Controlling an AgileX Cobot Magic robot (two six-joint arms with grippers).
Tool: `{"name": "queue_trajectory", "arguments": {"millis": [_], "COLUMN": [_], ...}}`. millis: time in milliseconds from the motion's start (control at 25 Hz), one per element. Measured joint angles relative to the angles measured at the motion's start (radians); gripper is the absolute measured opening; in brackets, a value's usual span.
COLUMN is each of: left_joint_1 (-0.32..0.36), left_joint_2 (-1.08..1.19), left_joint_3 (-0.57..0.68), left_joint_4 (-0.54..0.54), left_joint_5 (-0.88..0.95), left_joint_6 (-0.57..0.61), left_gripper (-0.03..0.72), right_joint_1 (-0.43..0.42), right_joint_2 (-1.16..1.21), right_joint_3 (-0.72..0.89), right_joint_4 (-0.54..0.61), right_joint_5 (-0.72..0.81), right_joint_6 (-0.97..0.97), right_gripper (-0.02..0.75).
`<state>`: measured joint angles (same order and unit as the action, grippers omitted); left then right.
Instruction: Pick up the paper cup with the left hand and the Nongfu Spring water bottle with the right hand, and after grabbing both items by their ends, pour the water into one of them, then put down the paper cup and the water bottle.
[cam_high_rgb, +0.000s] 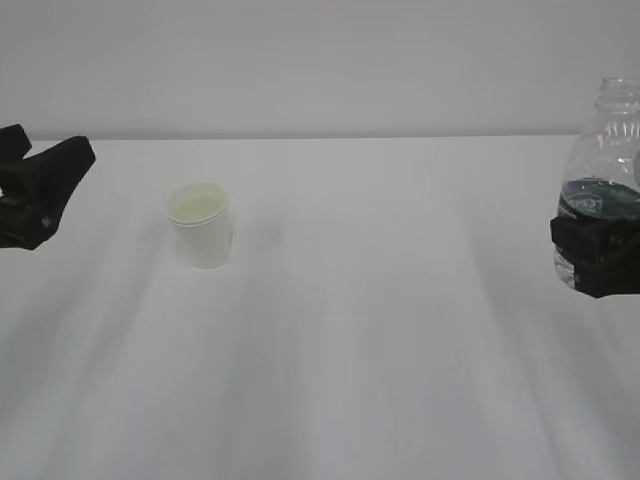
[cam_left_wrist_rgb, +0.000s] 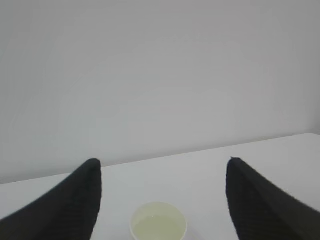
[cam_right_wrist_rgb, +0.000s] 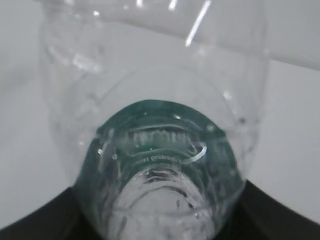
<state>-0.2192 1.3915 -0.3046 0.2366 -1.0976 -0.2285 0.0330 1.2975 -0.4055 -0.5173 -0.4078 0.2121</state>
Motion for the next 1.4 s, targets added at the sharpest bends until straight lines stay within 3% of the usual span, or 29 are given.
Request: {"name": "queue_trajectory", "arguments": {"millis": [720, 1400], "left_joint_1": [0.000, 0.000], "left_joint_2": [-0.337, -0.475], "left_joint_3": [0.004, 0.007], "left_joint_4": [-0.027, -0.027], "left_joint_5": [0.363, 0.507], "left_joint_6": [0.017, 0.017], "left_gripper": [0.524, 0.524], "right_joint_1": [0.000, 0.000], "right_joint_2": [0.212, 0.516], "right_joint_3": [0.005, 0.003], "right_joint_4": [0.110, 0.254], "right_joint_5": [-0.235, -0.583], "right_joint_6": [-0.021, -0.073], "right_gripper": [0.420, 0.420]}}
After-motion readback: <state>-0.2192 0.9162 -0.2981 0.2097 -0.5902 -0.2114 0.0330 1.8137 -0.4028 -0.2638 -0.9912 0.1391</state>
